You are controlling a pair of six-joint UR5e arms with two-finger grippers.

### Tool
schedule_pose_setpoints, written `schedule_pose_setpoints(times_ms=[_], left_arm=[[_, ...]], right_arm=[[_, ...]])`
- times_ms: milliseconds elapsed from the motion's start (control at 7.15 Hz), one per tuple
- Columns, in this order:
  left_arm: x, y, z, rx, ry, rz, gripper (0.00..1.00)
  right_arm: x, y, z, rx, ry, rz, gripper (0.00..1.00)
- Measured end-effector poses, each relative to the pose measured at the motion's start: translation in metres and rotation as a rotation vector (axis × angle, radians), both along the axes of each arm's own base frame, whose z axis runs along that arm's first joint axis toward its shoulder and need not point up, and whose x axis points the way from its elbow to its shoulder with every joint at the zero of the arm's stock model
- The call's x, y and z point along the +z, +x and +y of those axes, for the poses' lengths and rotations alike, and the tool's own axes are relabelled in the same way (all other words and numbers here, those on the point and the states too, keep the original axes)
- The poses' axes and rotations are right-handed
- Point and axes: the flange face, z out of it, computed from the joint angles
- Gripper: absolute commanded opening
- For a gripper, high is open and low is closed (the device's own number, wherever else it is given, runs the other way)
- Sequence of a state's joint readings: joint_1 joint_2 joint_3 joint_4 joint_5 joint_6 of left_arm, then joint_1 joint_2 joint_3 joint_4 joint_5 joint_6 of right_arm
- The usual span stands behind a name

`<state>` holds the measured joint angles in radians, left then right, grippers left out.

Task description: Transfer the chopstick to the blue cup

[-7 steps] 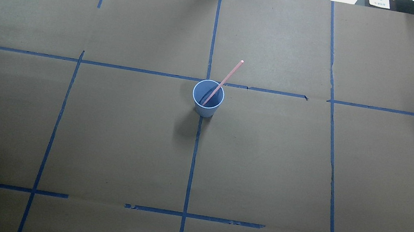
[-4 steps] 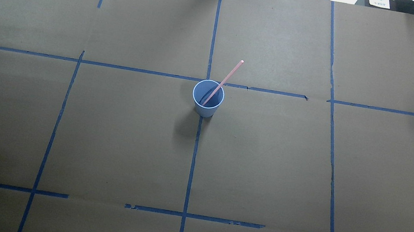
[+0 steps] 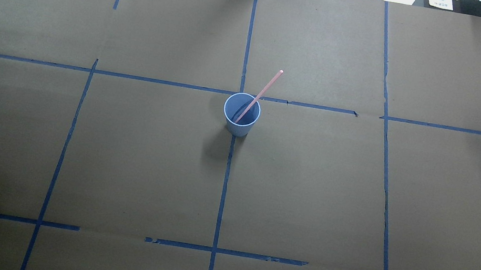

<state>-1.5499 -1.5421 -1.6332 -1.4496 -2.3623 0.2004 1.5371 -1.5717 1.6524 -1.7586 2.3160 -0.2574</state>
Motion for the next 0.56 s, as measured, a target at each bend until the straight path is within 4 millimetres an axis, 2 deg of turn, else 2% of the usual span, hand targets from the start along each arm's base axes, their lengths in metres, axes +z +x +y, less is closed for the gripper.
schedule_pose_setpoints(times_ms=[559], left_arm=[[-0.0034, 0.0014, -0.0050, 0.003, 0.011, -0.001, 1.00]], right_arm=[[-0.0017, -0.0001, 0.0040, 0.008, -0.001, -0.003, 1.00]])
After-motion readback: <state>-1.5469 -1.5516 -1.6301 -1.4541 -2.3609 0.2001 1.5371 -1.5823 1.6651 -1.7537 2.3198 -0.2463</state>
